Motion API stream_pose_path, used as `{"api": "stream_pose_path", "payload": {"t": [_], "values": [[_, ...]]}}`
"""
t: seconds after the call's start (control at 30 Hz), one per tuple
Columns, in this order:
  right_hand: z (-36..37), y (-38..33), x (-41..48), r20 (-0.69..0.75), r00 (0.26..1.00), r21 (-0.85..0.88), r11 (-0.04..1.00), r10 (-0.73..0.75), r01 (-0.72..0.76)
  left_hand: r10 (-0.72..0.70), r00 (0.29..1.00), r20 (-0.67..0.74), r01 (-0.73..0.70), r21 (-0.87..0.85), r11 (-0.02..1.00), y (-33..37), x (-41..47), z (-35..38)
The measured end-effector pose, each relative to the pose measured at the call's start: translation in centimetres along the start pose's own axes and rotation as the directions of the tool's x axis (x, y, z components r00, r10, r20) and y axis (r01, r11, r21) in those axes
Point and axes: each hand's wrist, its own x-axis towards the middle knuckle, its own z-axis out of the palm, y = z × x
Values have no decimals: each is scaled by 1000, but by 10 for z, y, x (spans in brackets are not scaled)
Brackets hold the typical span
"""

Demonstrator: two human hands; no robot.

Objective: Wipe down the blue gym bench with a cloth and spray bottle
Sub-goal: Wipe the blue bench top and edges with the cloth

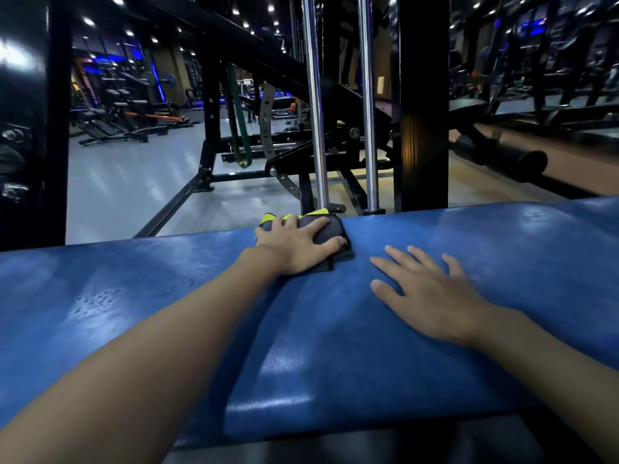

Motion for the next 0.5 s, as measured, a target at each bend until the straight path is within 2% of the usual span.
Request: {"api": "stream_pose_path", "payload": {"t": [0.33,0.5], "values": [[-1,-1,-2,-29,1000,11,1000,10,-10,121,992,-42,-119,57,991,11,-151,8],[-6,-6,-7,-77,997,-44,999,-9,5,114,990,-83,-112,35,993,18,-195,9]]}}
